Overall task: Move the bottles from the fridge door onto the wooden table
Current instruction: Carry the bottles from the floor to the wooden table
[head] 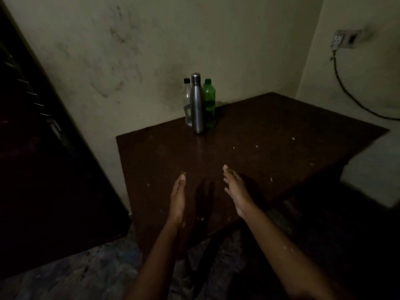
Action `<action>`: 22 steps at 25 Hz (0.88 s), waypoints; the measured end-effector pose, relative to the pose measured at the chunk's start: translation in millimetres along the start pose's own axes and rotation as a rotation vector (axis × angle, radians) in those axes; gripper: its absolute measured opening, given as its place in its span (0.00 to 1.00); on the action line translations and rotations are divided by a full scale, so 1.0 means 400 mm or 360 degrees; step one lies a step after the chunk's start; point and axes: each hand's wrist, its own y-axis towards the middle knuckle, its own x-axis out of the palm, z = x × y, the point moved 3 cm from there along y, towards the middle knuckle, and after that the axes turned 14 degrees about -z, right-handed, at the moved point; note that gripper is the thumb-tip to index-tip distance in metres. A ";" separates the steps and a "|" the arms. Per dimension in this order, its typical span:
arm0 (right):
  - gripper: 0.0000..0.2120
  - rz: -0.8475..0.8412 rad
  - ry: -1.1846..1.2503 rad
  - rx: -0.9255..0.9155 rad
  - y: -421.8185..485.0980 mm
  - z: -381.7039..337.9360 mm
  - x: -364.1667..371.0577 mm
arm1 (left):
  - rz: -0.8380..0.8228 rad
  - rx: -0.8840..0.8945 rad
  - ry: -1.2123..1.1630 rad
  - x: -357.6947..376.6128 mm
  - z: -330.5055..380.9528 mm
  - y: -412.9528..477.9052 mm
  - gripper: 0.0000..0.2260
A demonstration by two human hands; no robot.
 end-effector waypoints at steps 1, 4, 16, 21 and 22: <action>0.26 -0.0002 0.0016 0.0015 -0.062 0.034 0.017 | -0.0032 -0.0026 -0.0037 -0.009 -0.031 -0.056 0.30; 0.27 -0.0014 0.0090 0.0024 -0.257 0.132 0.068 | -0.0079 -0.0092 -0.0058 0.005 -0.067 -0.266 0.34; 0.26 0.0225 0.0262 0.0057 -0.975 0.394 0.215 | -0.0284 -0.0135 0.0024 0.045 -0.081 -1.014 0.21; 0.23 0.0413 0.0349 -0.0021 -1.353 0.562 0.282 | -0.0439 -0.0204 0.0012 0.019 -0.268 -1.346 0.20; 0.23 0.0459 0.0351 0.0000 -1.418 0.595 0.286 | -0.0445 -0.0242 -0.0013 0.025 -0.296 -1.405 0.22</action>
